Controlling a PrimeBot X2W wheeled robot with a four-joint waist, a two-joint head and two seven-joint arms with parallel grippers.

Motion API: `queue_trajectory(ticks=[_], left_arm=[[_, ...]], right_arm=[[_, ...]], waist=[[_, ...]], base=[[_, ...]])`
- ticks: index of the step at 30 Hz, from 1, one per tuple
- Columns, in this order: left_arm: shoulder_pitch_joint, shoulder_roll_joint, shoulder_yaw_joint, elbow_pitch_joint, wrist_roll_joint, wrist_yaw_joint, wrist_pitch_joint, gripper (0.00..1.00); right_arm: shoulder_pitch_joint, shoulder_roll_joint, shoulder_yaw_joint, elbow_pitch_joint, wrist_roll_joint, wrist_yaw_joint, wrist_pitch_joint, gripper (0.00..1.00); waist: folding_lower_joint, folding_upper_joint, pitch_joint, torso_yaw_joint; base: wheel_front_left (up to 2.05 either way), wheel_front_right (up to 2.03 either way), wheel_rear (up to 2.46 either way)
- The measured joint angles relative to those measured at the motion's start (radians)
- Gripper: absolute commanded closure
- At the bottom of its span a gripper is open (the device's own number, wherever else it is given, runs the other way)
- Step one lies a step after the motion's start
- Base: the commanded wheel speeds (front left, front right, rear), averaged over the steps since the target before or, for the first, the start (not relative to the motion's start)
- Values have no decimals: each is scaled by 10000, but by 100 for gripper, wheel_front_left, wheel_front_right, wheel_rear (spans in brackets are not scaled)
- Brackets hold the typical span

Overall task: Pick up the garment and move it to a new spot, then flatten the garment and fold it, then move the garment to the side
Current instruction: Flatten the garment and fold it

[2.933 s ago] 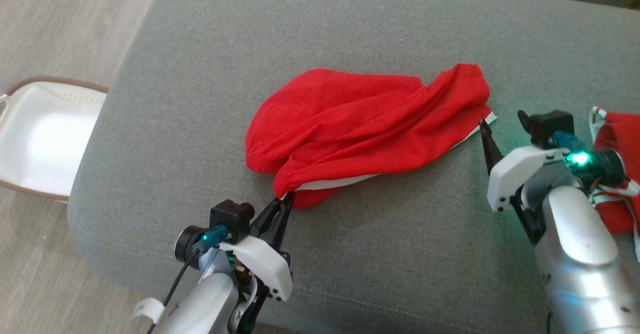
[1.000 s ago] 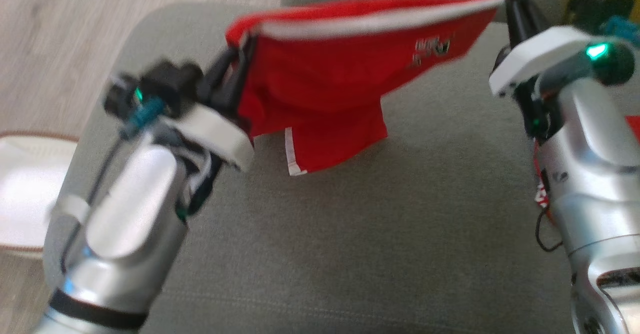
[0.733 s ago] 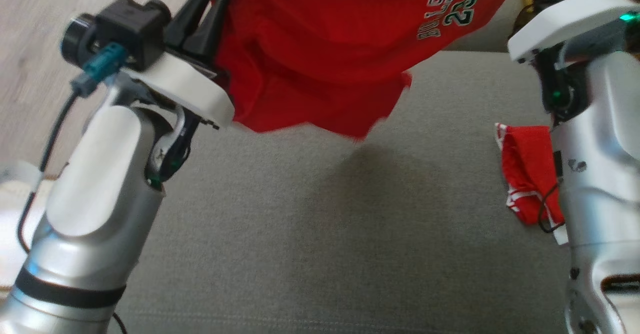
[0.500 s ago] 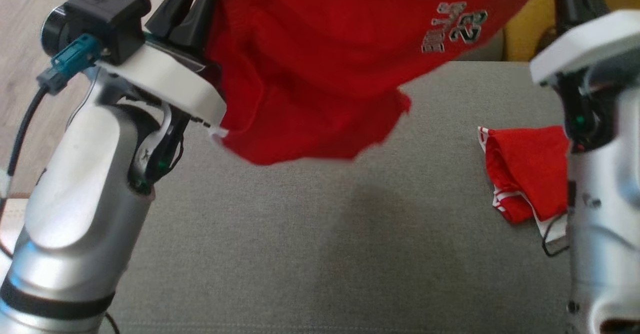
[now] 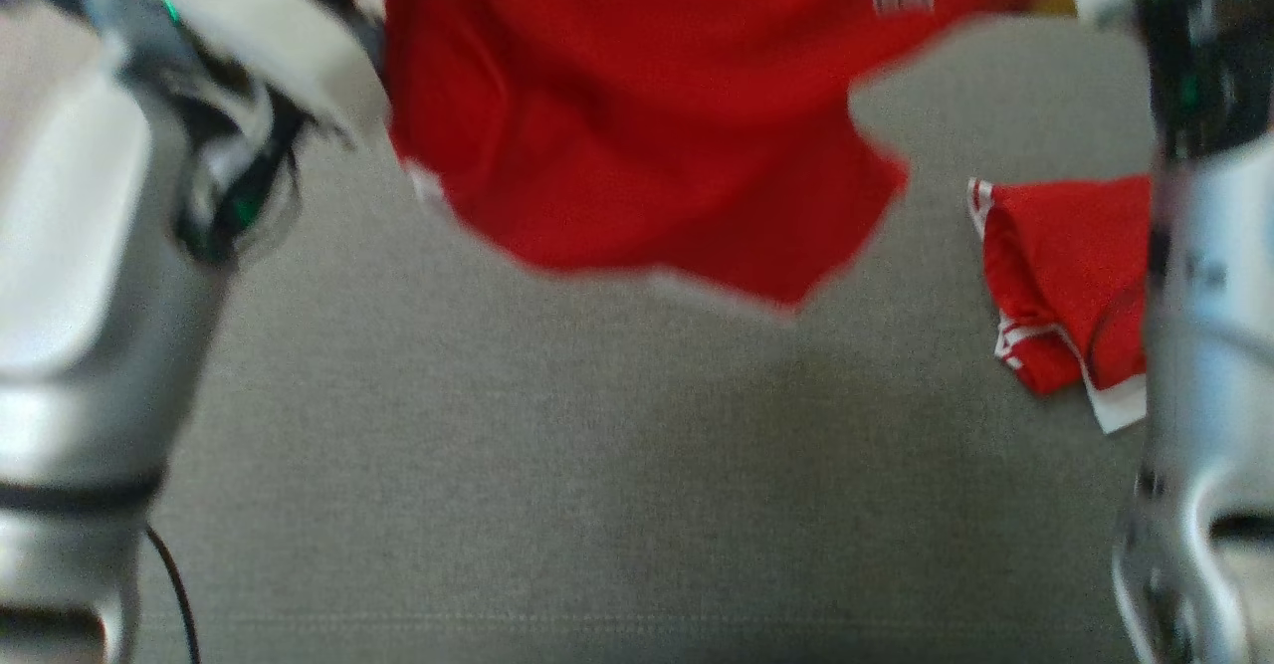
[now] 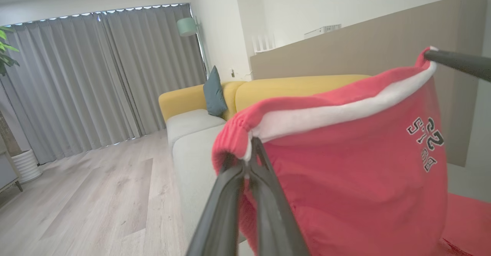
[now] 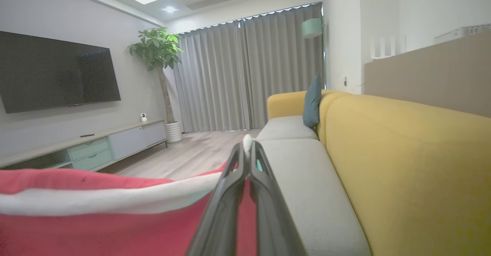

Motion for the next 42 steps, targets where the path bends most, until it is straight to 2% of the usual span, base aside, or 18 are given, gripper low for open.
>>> queue_trajectory(ticks=[3,8,12,16,20,25,31,37,42], left_arm=[[-1518,-15,31,1438,48,-205,-424,100],[-3992,-422,477,3986,441,-190,-2196,100],[-5436,-936,523,5340,696,-194,-3327,100],[-5796,-1187,570,6180,717,-238,-3737,100],[-5392,-1423,523,6567,711,-387,-3816,100],[-4077,-1718,460,6286,721,-462,-3816,100],[-1519,-1860,184,5852,1016,-472,-3816,100],[264,-1891,-1145,5348,1244,-483,-3816,100],[1423,-1653,-2359,5264,1404,-546,-3816,100]], right_arm=[[-1999,0,435,1659,-59,0,-1062,100],[-4709,2,270,4625,-424,0,-3526,100],[-5932,-10,155,6299,-395,0,-5149,100],[-6432,-19,570,7457,19,0,-5601,100],[-6280,-29,895,8546,196,0,-5701,100],[-5382,-61,1607,9503,443,0,-5708,100],[-3931,-54,2615,10406,405,0,-5388,100],[-3199,-61,3359,10546,186,0,-4638,100],[-2605,-207,4006,10621,12,0,-4015,100]], waist=[[0,0,661,-107],[0,0,1679,-283],[1,0,2269,-334],[1,-1,2748,-284],[1,-1,3237,-209],[3,-1,3632,-69],[2,-1,3565,182],[1,0,2948,246],[0,0,2349,214]], base=[[0,0,0],[0,0,0],[0,0,0],[0,0,0],[0,0,0],[0,0,0],[0,0,0],[0,0,0],[0,0,0]])
